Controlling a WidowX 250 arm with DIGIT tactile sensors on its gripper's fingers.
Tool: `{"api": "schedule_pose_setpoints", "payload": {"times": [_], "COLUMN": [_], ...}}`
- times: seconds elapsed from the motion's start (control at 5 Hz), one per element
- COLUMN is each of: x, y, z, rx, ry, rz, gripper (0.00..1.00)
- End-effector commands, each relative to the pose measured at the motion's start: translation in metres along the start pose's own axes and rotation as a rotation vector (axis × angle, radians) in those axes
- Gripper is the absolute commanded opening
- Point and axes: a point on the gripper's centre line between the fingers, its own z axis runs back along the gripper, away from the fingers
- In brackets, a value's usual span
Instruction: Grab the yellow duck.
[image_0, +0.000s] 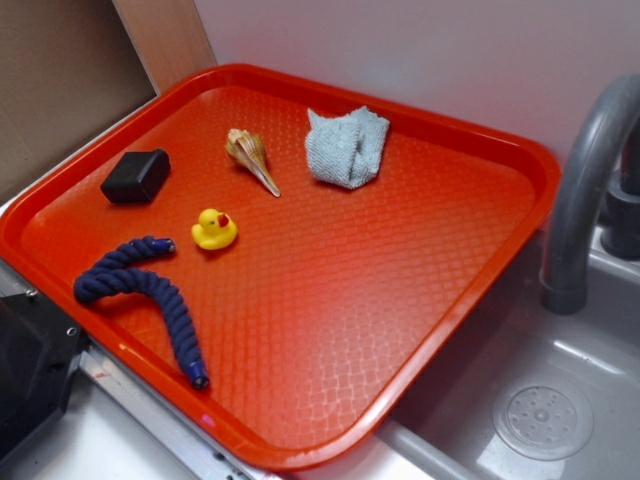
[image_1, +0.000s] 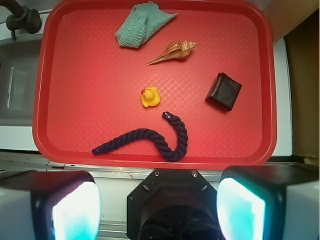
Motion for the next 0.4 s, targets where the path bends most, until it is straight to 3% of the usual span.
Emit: {"api": "schedule_pose_setpoints", "payload": {"times": [0.0,0.2], "x": [0.000,0.010], "y": [0.000,-0.003], "z": [0.000,-0.016], "rx": [0.000,-0.012], "ry": [0.000,-0.008], "rz": [0.000,0.028], "gripper": [1.00,1.00]}}
